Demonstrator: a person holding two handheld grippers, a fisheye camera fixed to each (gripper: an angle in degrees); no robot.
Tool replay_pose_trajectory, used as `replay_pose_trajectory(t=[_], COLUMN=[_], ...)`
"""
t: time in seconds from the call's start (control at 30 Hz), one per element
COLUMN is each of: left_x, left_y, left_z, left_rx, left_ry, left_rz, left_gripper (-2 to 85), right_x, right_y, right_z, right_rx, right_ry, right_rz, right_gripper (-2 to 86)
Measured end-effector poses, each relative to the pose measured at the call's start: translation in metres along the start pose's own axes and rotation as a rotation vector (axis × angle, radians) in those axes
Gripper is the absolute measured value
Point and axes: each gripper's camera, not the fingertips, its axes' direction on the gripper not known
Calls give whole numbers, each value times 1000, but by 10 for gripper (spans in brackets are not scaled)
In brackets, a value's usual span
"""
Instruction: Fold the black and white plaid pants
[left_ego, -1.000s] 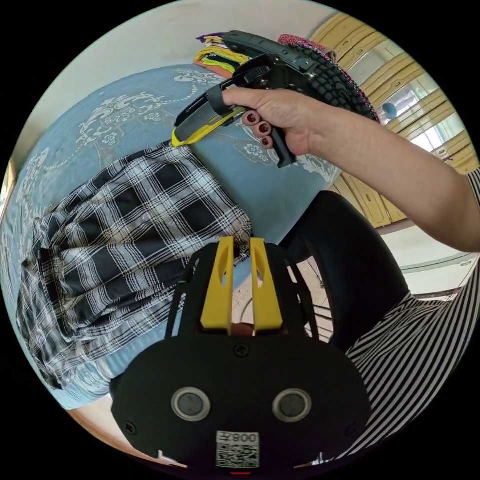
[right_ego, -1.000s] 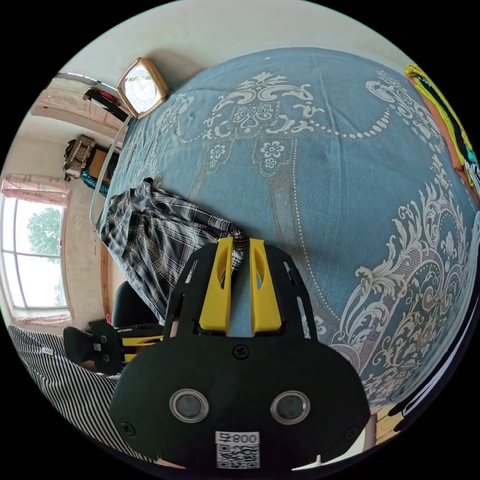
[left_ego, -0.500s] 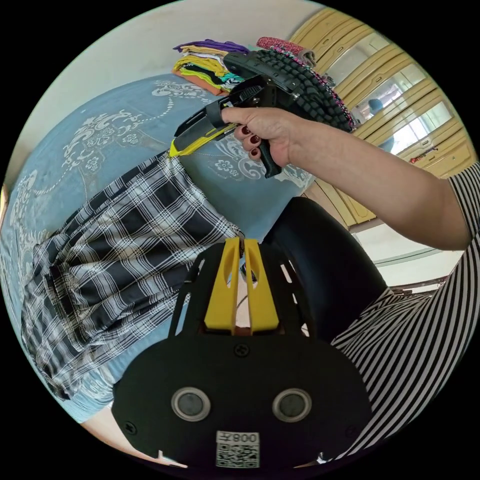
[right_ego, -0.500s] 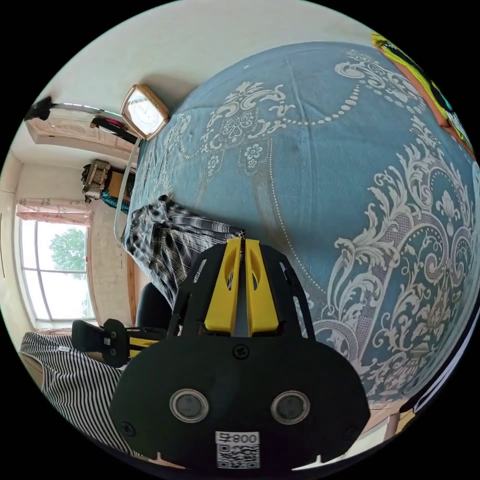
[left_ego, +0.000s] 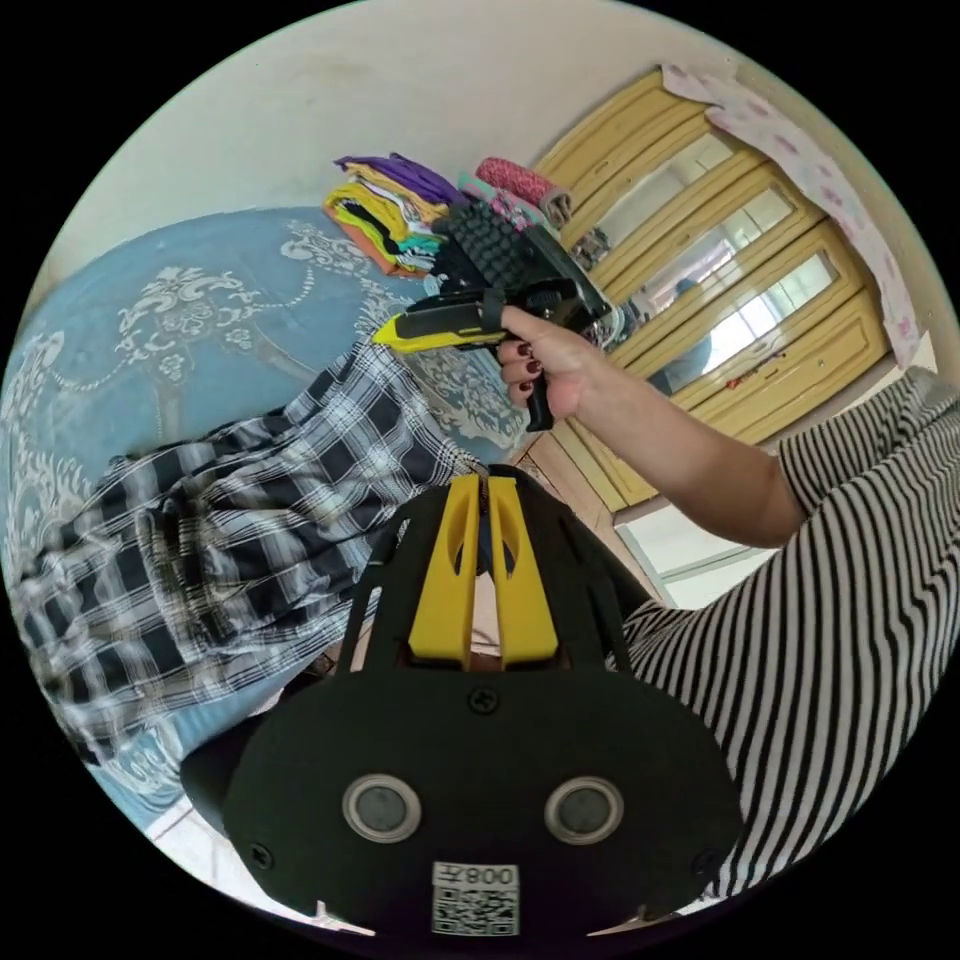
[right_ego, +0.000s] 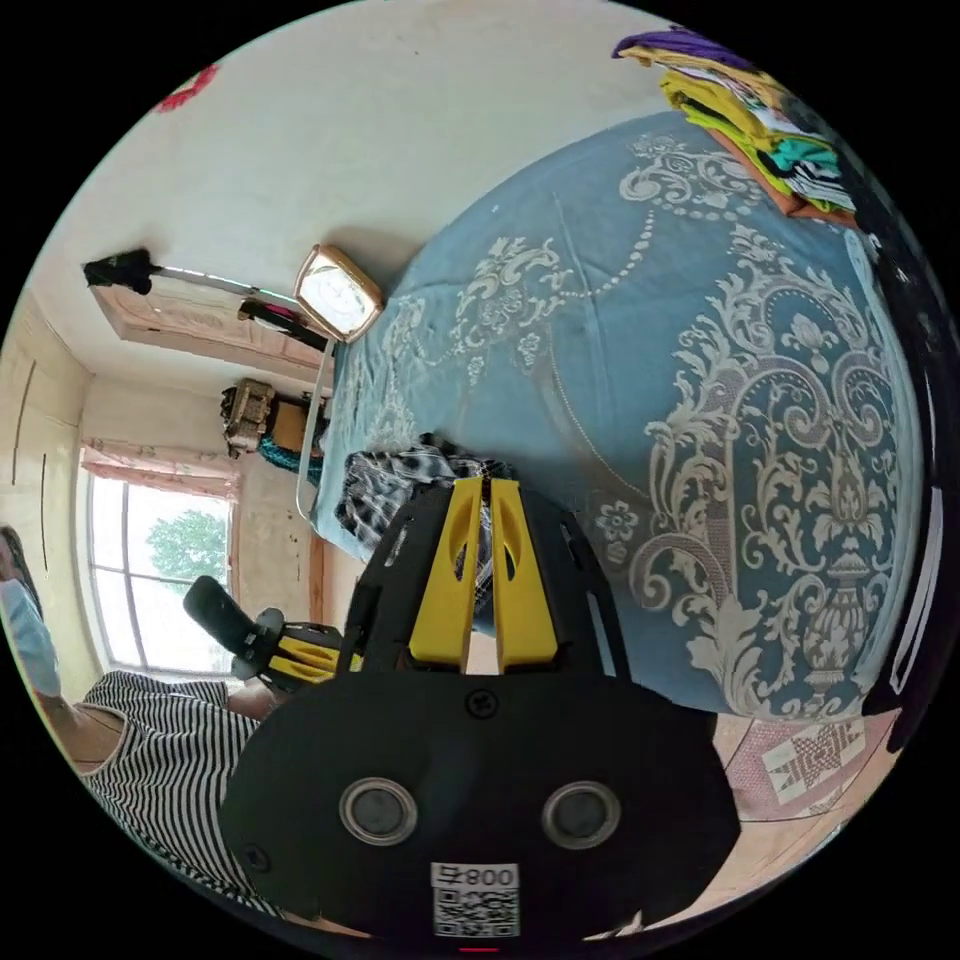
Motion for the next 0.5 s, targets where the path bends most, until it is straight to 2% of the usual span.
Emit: replay_pose_trajectory(t=[0.13, 0.3, 0.5], left_x=[-50, -129, -206], left_y=[55, 163, 268], left_z=[-83, -187, -251], left_rx=[184, 409, 526], left_ry=[0, -101, -204], left_rz=[-129, -362, -567], left_gripper=[16, 16, 16], right_x=[-80, -180, -290], right_y=[-27, -65, -106], right_z=[13, 51, 118], right_rx=[9, -38, -159], right_ry=[-125, -198, -190], right_rz=[-134, -276, -391], right_gripper=[13, 13, 13])
